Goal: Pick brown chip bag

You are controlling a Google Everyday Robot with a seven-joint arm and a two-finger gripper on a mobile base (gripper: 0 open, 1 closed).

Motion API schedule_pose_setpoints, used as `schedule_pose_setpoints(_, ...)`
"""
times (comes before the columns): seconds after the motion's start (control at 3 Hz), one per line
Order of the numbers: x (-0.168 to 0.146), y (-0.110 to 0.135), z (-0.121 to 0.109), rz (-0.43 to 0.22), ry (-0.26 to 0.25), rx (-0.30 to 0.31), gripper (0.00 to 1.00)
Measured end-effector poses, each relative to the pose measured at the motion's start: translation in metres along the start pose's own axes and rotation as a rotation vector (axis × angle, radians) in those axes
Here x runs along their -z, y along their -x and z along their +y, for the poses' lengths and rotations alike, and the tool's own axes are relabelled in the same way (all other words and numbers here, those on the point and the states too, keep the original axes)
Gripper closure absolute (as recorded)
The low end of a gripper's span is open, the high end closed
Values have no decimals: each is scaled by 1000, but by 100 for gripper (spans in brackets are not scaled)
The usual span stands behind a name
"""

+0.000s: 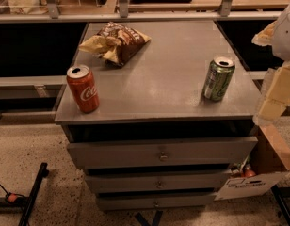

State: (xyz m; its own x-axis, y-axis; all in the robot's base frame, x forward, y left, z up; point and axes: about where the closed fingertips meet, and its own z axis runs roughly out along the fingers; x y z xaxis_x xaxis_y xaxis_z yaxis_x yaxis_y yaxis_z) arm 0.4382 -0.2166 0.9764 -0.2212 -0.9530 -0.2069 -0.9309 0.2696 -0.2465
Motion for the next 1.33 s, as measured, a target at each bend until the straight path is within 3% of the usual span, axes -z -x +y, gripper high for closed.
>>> schedule_pose_setpoints(0.33,0,1,-1,-1,-3,2,0)
schedule_pose_setpoints(1.0,-22,44,-60,-59,-82,86,0)
schedule_pose_setpoints(1.33,-37,81,-90,-112,-129,133,0)
